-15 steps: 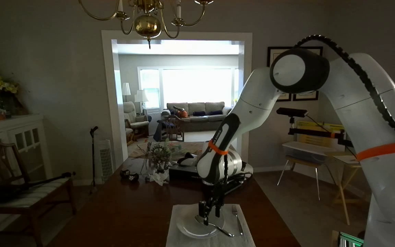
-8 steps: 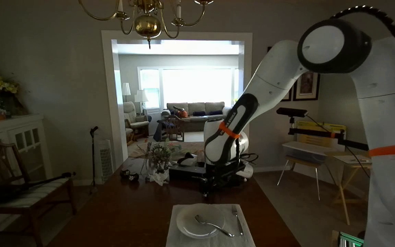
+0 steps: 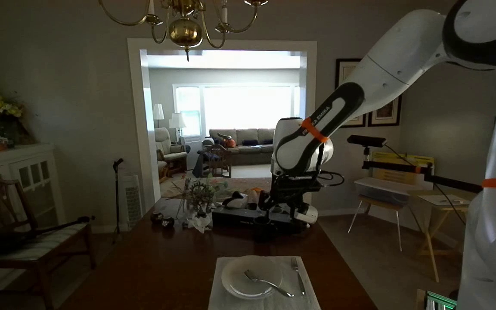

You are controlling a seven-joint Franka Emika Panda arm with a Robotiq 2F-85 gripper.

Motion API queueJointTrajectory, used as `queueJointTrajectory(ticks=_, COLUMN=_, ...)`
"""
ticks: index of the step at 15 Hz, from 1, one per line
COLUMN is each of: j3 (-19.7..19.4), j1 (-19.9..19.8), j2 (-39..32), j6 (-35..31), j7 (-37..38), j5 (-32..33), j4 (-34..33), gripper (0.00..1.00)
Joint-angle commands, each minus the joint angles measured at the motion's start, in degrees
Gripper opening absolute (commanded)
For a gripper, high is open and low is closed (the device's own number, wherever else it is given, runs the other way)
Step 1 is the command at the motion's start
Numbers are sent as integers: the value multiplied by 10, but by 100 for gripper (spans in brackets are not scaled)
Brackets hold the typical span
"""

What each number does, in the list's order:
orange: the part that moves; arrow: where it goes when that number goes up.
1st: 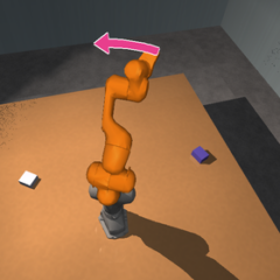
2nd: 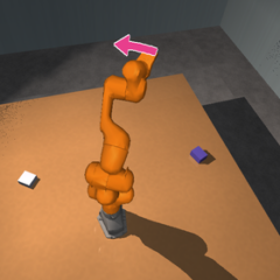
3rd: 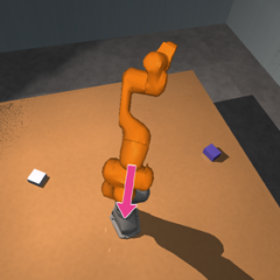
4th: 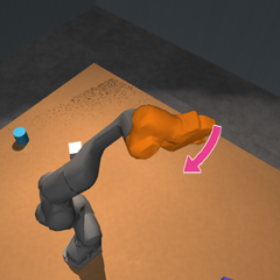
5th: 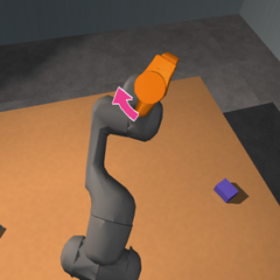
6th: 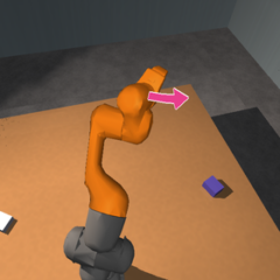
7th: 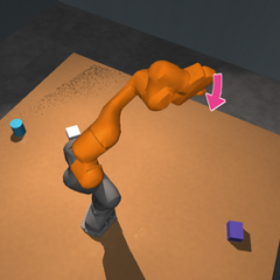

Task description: Put the spoon on the plate

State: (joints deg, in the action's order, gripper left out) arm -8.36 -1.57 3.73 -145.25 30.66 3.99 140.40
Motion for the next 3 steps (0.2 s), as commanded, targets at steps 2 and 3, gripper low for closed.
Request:
queueJointTrajectory(ticks=2, j3=19, j1=-21, j2=9, j6=2, j7=3, j5=-3, j4=7, gripper=100)
queueJointTrajectory(ticks=3, j3=19, j1=-21, j2=10, j6=2, j7=5, j5=-3, j4=8, gripper=100)
